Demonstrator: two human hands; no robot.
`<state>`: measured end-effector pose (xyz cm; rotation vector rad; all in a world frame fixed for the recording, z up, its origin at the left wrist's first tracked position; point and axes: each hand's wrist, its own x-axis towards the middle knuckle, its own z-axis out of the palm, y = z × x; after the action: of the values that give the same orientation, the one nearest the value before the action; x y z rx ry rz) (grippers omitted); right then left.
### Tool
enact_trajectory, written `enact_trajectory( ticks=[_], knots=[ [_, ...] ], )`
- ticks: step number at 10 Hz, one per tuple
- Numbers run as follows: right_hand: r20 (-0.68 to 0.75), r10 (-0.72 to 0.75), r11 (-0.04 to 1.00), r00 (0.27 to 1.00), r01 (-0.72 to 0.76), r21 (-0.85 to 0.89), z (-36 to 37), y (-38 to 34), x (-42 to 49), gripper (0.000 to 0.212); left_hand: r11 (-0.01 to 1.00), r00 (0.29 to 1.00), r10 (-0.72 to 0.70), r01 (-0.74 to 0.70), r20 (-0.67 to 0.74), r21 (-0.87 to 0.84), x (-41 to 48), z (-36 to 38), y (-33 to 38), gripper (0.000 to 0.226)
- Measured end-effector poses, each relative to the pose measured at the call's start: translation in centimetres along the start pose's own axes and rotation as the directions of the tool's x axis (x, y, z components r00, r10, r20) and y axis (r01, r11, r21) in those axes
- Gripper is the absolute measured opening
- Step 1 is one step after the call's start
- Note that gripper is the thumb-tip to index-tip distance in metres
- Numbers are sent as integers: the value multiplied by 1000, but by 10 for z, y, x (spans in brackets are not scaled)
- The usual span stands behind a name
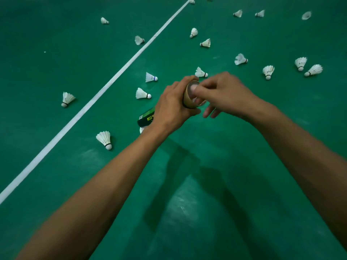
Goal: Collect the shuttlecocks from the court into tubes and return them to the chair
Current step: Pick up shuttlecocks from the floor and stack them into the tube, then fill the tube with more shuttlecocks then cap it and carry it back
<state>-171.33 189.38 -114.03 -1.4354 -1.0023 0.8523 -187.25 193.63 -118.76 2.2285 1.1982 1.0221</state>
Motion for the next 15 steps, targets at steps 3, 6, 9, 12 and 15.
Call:
enact_trajectory(
  ticks=[3, 6, 9, 12, 15],
  knots=[
    [-36, 148, 985, 988, -150, -83, 67, -24, -3, 6, 985, 919, -95, 31, -383, -169, 29, -71, -13, 83],
    [320, 183, 902, 929, -29, -431, 183, 34, 17, 86, 930, 846, -268, 102, -462, -353, 2, -115, -61, 73],
    [460, 243, 844, 854, 48, -534, 225, 129, 23, 96, 907, 841, -337, 170, -423, -384, -21, -136, -96, 71],
    [499, 299, 714, 813, 156, -682, 214, 171, 77, 90, 903, 791, -359, 159, -496, -400, 25, -131, -95, 75],
    [596, 372, 674, 711, 235, -700, 255, 205, 85, 110, 828, 599, -539, 248, -592, -503, 2, -146, -129, 61]
  ],
)
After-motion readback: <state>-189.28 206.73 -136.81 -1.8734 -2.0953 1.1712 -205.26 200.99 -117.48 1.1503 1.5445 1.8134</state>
